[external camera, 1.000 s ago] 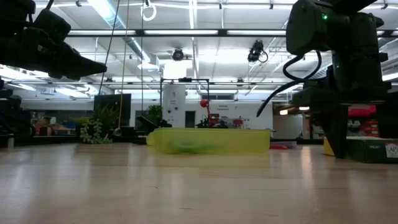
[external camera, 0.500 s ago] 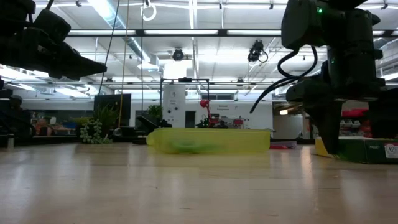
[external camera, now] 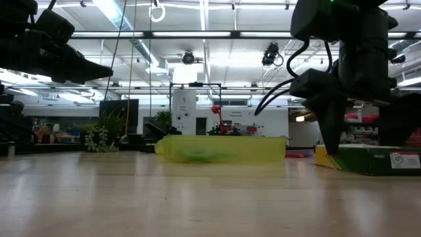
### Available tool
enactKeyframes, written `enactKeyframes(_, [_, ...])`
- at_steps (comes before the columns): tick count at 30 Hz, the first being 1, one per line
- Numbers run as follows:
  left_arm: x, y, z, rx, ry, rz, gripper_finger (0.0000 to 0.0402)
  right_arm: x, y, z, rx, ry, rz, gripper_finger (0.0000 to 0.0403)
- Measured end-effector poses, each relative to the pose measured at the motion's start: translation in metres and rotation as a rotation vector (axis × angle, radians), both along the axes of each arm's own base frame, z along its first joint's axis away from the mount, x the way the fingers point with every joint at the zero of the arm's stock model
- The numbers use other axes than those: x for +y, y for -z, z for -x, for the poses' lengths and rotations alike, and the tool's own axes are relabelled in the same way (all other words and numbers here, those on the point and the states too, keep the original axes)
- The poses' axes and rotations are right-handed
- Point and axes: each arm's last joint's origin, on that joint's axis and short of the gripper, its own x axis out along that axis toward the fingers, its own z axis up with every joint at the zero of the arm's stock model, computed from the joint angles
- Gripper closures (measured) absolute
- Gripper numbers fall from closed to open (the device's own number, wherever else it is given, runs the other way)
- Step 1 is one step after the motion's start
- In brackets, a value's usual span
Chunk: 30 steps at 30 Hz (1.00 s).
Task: Pack school essentials
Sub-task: Put the yellow crayon box into the yellow supply box
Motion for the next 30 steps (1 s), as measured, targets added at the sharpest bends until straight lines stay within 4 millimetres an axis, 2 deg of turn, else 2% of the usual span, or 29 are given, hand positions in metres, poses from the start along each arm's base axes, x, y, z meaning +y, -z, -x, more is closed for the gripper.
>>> enactKeyframes(10, [0.0, 0.0, 0.0, 0.0, 0.0, 0.0, 0.0386, 0.002, -0.012, -0.011, -0.07, -0.01, 0.012, 0.0036])
enactKeyframes(24, [0.0, 0.0, 0.0, 0.0, -0.001, 0.001, 0.0388, 0.006, -0.061, -0.037, -0.175, -0.048, 0.129, 0.0036])
enactKeyframes(30, [0.0, 0.0, 0.0, 0.0, 0.0, 0.001, 0.038, 0.001, -0.08, -0.045, -0.218, -0.063, 0.194, 0.0036])
